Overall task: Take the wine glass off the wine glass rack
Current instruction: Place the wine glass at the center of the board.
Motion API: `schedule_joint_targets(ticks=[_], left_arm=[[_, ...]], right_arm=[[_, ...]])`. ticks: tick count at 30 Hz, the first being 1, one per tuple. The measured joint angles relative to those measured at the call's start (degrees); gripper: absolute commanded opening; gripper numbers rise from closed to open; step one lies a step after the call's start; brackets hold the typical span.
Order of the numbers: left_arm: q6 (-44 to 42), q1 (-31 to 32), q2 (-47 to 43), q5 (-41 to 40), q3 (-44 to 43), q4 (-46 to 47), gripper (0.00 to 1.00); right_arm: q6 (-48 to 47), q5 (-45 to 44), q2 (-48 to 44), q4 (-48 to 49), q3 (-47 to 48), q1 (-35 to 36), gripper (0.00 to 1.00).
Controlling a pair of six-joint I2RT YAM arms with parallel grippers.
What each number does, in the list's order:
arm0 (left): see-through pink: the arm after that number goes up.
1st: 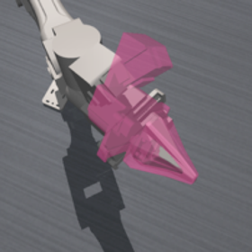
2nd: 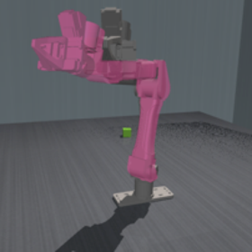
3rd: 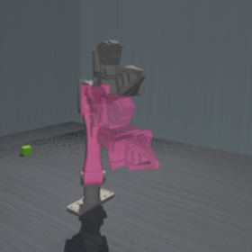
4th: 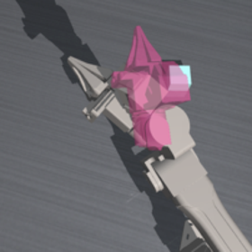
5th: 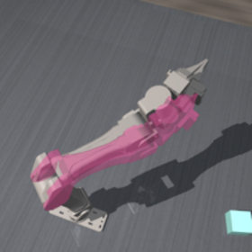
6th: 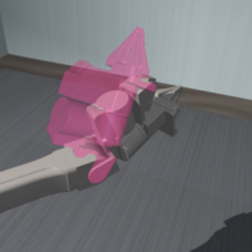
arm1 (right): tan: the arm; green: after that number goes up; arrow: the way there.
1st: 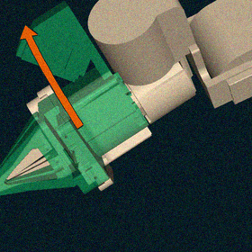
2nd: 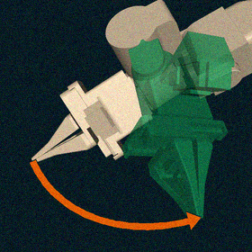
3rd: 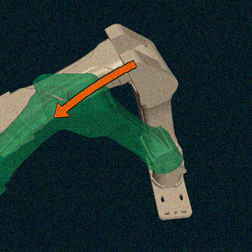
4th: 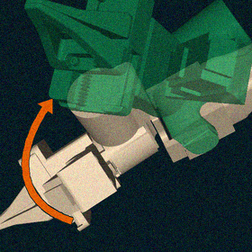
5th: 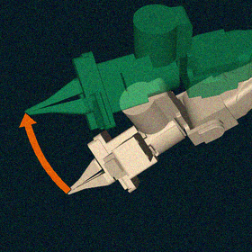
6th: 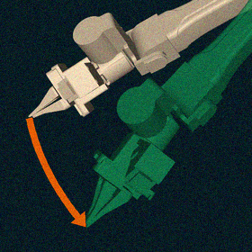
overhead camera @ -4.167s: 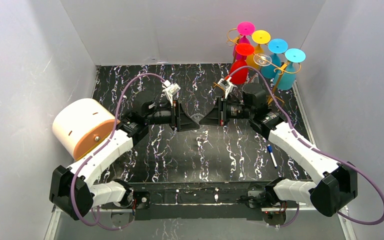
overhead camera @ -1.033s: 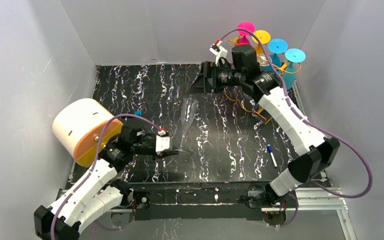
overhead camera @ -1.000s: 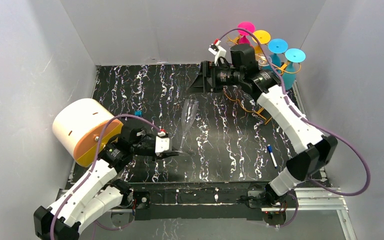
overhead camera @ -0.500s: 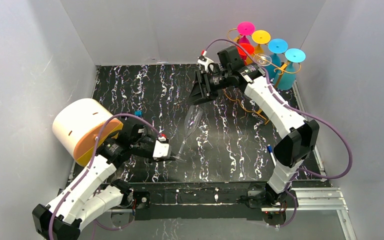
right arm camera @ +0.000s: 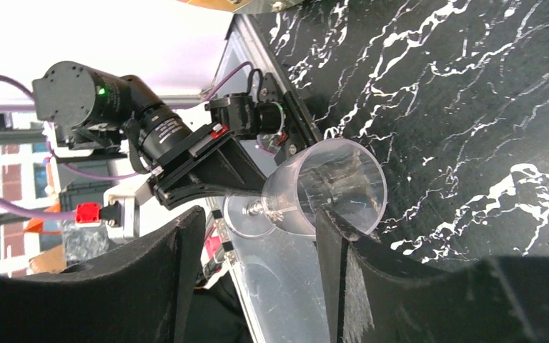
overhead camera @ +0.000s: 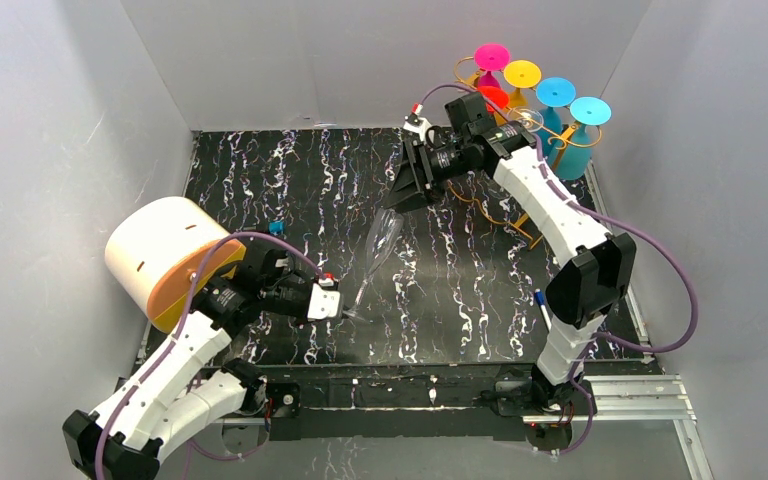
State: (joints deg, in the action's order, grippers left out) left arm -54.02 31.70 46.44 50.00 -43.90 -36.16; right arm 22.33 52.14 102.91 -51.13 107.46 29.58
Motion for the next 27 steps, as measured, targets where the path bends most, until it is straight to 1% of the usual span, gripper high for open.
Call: schedule_joint_targets(ticks=[3, 8, 16, 20, 24, 25, 27], left_arm=[[-0.4, 0.0, 0.0, 0.0, -0.1, -0.5, 0.0], [-1.2, 0.1, 0.5, 0.0, -0.1, -1.5, 0.0], [-1.9, 0.3, 1.7, 0.2, -0.6, -2.3, 0.0], [-1.6, 0.3, 2.1, -0.1, -1.3, -2.3, 0.0], [-1.5, 0.3, 2.1, -0.4, -1.4, -1.4, 0.0], [-1.4, 0.3, 2.1, -0.6, -1.6, -1.2, 0.0], [-1.4, 0.3, 2.1, -0.6, -2.1, -0.8, 0.0]], right_arm=[[-0.5, 3.2, 0.7, 0.1, 0.0, -0.3, 0.65], [-2.9, 5.3, 1.9, -0.6, 0.0, -0.3, 0.58], [-5.2, 5.1, 2.9, -2.2, 0.4, -0.3, 0.62], [-5.0, 3.7, 4.3, -3.2, 2.8, -0.1, 0.63], [-5.0, 3.4, 7.1, -5.4, 6.8, 0.5, 0.66], [-5.3, 3.4, 7.8, -6.0, 7.7, 0.5, 0.66], [-5.6, 3.3, 8.4, -6.2, 8.6, 0.5, 0.6]])
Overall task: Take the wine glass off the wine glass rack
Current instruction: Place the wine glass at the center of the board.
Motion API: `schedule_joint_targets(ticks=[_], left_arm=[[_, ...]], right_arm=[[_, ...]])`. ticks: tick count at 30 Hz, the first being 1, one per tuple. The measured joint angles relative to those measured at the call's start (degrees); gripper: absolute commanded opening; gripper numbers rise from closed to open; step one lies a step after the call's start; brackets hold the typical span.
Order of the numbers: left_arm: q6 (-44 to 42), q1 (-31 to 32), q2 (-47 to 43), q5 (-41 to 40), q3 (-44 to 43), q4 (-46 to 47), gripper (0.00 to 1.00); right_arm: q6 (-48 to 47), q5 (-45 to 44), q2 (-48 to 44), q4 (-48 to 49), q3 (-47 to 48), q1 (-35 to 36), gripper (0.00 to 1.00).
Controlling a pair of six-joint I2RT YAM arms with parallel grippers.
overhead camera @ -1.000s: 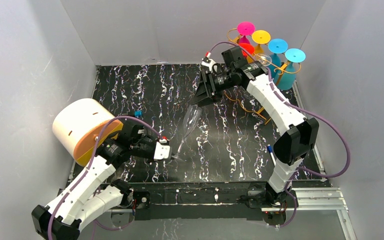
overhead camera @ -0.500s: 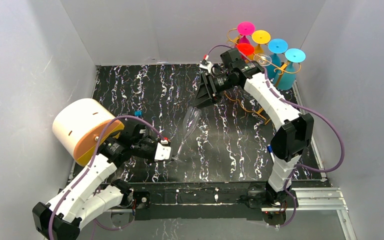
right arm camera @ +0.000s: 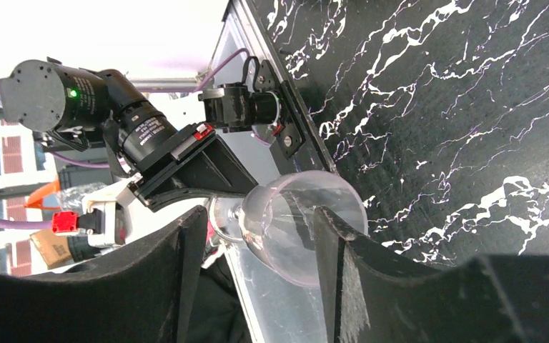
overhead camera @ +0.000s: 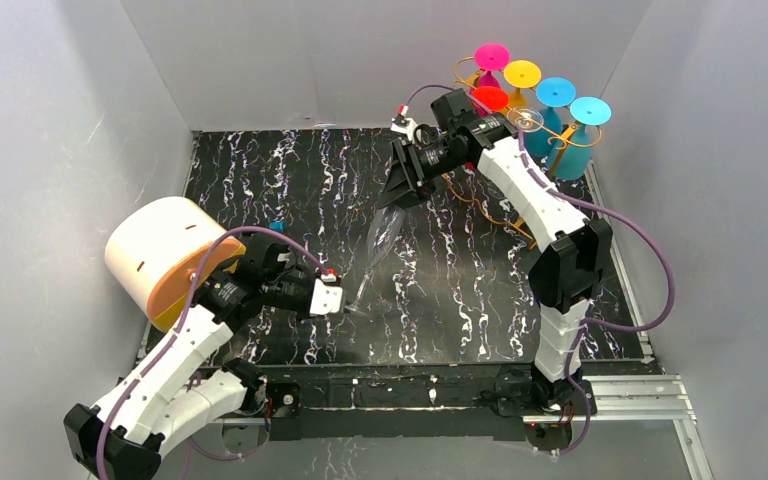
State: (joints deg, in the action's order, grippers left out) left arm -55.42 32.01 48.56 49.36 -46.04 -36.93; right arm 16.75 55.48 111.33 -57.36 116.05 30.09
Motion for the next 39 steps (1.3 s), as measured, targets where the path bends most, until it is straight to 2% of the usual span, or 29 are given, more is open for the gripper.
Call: schedule_joint_targets(ticks=[3, 14, 22, 30, 32, 35, 37, 39], left_arm=[[-0.1, 0.0, 0.0, -0.1, -0.6, 0.6, 0.0], [-2.1, 0.1, 1.8, -2.3, -0.7, 0.4, 0.0], [-4.9, 0.1, 4.5, -2.4, -1.7, 0.7, 0.0], [-6.4, 0.2, 6.3, -3.7, -1.7, 0.9, 0.0], [-6.6, 0.3, 6.4, -4.5, -1.7, 0.8, 0.0], [-7.2, 0.5, 6.5, -5.5, -1.7, 0.8, 0.0], [-7.2, 0.5, 6.5, -6.0, -1.8, 0.9, 0.0], [-7.2, 0.5, 6.9, -6.6, -1.9, 0.9, 0.0]], right_arm=[[0.2, 0.5, 0.0, -0.1, 0.5, -1.2, 0.52], [-0.1, 6.3, -0.4, 0.4, -3.6, -2.0, 0.49], [-0.7, 8.2, -0.4, 2.0, -3.8, -1.8, 0.39], [-1.8, 6.4, -1.6, 2.8, -6.7, -2.1, 0.22], [-2.1, 5.8, -2.0, 2.8, -7.2, -2.1, 0.21], [-2.2, 5.7, -2.3, 2.8, -7.2, -2.1, 0.29], [-2.6, 5.4, -2.3, 2.7, -7.2, -2.1, 0.29], [-3.1, 5.1, -2.3, 2.8, -7.2, -2.1, 0.19]])
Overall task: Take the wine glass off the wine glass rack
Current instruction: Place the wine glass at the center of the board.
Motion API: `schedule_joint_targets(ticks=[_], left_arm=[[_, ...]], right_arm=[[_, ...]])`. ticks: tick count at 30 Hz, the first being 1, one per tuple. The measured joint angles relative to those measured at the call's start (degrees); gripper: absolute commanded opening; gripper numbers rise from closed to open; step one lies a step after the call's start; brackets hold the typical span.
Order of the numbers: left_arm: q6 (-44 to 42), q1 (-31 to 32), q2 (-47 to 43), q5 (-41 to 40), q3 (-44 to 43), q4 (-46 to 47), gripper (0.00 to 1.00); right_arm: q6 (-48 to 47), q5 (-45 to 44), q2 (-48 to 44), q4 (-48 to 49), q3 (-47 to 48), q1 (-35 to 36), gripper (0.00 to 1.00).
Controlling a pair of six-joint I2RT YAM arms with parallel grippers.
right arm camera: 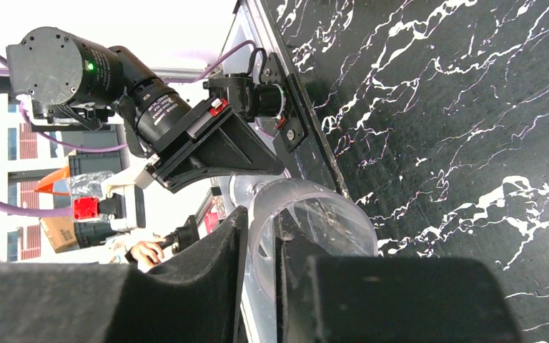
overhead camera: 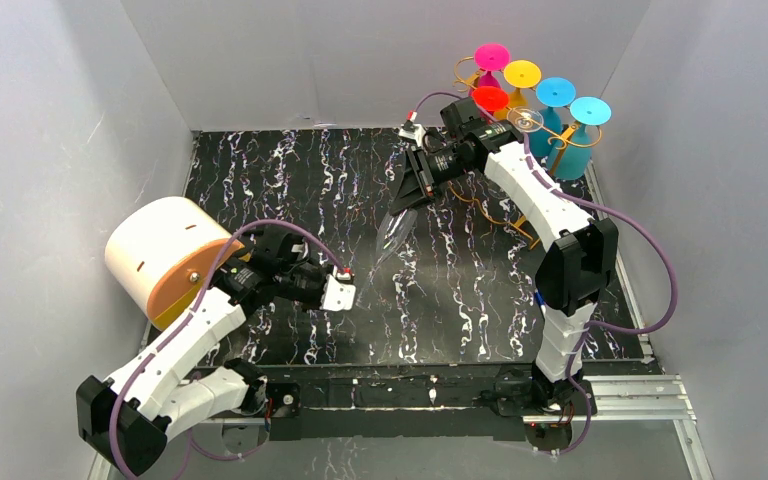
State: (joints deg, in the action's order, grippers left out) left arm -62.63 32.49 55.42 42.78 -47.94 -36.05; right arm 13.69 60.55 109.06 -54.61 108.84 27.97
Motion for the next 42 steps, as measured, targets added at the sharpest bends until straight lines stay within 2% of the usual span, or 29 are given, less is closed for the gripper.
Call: schedule_joint_targets(ticks=[2, 7, 9, 13, 15, 16, 17, 26, 32, 35, 38, 42], left_arm=[[-0.2, 0.0, 0.6, -0.2, -0.3, -0.1, 0.0], [-1.1, 0.0, 1.1, -1.3, -0.3, -0.6, 0.02], [-1.3, 0.0, 1.0, -1.5, -0.3, -0.5, 0.17], [2.0, -0.2, 1.1, -3.1, -0.3, 0.0, 0.37], [4.5, -0.4, 1.2, -4.0, -0.3, 0.7, 0.66], [5.1, -0.5, 1.2, -4.1, -0.3, 1.2, 0.91], [5.8, -0.5, 1.0, -4.2, -0.3, 1.8, 0.98], [13.7, -0.5, -3.4, -6.3, -0.3, 4.7, 0.98], [27.8, -0.5, -7.1, -13.6, -0.3, 10.7, 0.98], [39.3, -0.5, -7.6, -23.5, -0.3, 15.3, 0.98], [53.6, -0.5, -6.2, -41.3, -0.5, 17.7, 0.98], [66.1, -0.9, 2.0, -56.2, -6.0, 13.2, 0.98]], right_arm=[[-0.5, -0.4, 0.0, 0.1, 0.0, 0.0, 0.04], [0.2, 0.0, -0.3, -0.7, 0.0, 0.0, 0.01], [0.7, -0.4, -0.6, -0.5, 0.0, 0.0, 0.01], [1.1, -2.1, -2.6, -1.0, 0.0, 0.4, 0.01], [0.9, -3.6, -4.3, -1.0, 0.0, 1.2, 0.01], [0.7, -4.1, -4.9, -1.0, 0.0, 1.5, 0.01], [0.7, -4.6, -5.6, -1.0, 0.0, 1.9, 0.01], [1.5, -12.9, -7.1, -0.7, 0.0, 3.1, 0.01], [2.5, -23.2, -8.9, 0.5, -1.0, 3.3, 0.01], [3.0, -31.4, -9.3, 1.1, -1.0, 4.1, 0.01], [4.0, -38.8, -9.3, 2.3, -1.0, 5.2, 0.01], [5.2, -48.1, -9.3, 4.8, -1.0, 7.4, 0.01]])
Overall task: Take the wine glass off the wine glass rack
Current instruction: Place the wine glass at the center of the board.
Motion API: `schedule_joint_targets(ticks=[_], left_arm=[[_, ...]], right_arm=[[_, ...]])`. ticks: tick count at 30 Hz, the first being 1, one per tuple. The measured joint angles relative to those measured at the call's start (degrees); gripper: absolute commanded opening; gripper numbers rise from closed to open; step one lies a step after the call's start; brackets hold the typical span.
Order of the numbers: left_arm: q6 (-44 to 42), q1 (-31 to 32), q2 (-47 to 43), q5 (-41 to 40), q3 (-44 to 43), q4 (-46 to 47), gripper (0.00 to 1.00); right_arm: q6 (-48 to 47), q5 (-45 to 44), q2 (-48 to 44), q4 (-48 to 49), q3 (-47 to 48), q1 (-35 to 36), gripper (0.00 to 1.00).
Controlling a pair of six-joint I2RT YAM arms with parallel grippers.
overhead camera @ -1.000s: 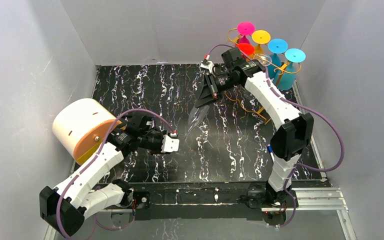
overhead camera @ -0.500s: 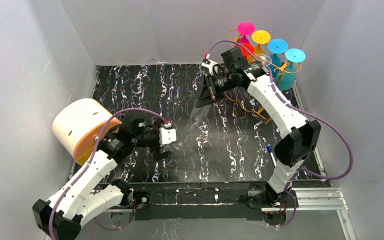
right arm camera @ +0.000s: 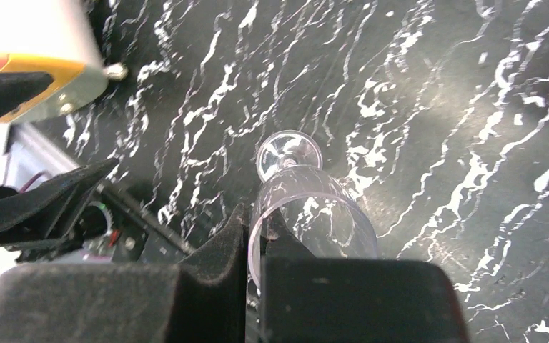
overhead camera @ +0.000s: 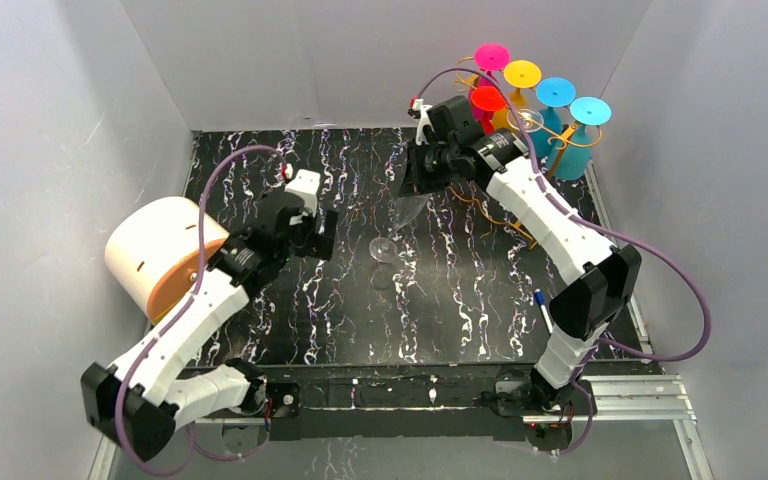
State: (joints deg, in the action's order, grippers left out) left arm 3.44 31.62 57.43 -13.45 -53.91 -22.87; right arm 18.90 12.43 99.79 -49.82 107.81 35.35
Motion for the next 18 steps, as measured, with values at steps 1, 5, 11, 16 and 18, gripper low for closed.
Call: schedule_joint_targets(ticks=[1, 5, 11, 16, 18], left_arm=[[2.1, 0.0, 2.5, -1.7, -2.1, -1.5, 0.98], [7.6, 0.0, 7.4, -5.3, -7.0, -5.0, 0.98], [12.7, -0.3, 5.8, -5.4, -7.9, -7.1, 0.98], [17.0, -0.6, 1.6, -7.0, -8.9, -8.5, 0.98], [17.7, -0.8, -0.9, -6.9, -9.0, -8.7, 0.98]], right_arm=[[0.3, -2.3, 0.0, 0.6, 0.0, 0.7, 0.01], [1.1, -10.5, 0.4, 2.6, 0.4, 3.4, 0.01], [2.4, -19.6, 4.2, 6.9, 1.7, 7.3, 0.01], [2.3, -23.5, 11.4, 6.7, 9.0, 10.0, 0.01], [1.9, -24.3, 14.5, 6.7, 12.7, 11.1, 0.01]])
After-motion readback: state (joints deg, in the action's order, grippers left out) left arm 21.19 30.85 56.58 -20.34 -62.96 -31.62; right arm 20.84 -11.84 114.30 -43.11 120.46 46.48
